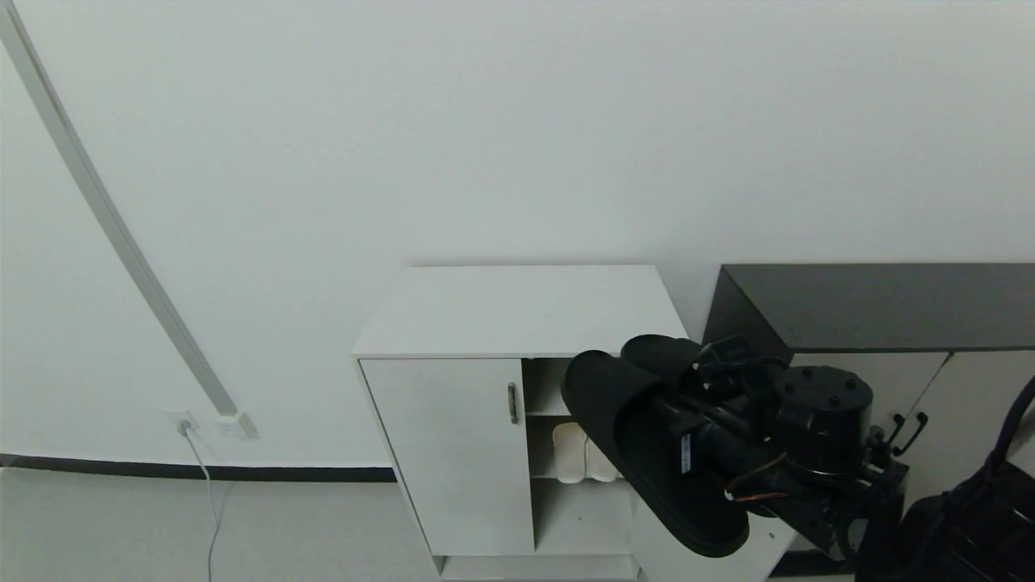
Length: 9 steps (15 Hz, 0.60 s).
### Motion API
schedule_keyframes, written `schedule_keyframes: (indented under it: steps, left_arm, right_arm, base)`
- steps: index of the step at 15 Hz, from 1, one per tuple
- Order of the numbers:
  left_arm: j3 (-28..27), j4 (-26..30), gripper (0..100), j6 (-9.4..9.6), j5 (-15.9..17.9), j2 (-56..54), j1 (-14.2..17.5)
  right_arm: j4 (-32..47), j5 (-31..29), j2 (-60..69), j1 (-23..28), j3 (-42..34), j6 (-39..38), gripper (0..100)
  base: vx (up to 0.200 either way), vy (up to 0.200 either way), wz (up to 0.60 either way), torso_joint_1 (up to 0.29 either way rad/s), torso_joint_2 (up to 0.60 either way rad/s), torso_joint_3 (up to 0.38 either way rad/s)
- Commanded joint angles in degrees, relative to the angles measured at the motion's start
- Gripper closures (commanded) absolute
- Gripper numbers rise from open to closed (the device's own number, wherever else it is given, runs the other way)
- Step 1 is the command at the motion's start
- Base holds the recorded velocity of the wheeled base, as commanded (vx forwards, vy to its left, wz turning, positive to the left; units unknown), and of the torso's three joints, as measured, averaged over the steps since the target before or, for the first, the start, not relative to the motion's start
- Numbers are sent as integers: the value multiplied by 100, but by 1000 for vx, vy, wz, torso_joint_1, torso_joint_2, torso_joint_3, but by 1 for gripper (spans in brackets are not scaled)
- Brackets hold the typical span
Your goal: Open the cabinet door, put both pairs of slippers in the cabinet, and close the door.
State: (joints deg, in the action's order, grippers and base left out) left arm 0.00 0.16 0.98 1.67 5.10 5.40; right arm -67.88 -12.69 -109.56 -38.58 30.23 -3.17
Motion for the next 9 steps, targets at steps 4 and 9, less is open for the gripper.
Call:
schedule_keyframes:
  steps: [4,9]
  left_arm:
    - [0,2,100,-1,0,9,-4]
    - [0,2,100,-1,0,9,-4]
  right_arm:
    - [-112,3,-110,-18,-44,71,100]
    - [-138,3,-119,-26,-61,71,100]
  base:
    - [0,0,0,-152,342,178]
    - [0,0,0,-153,354,191]
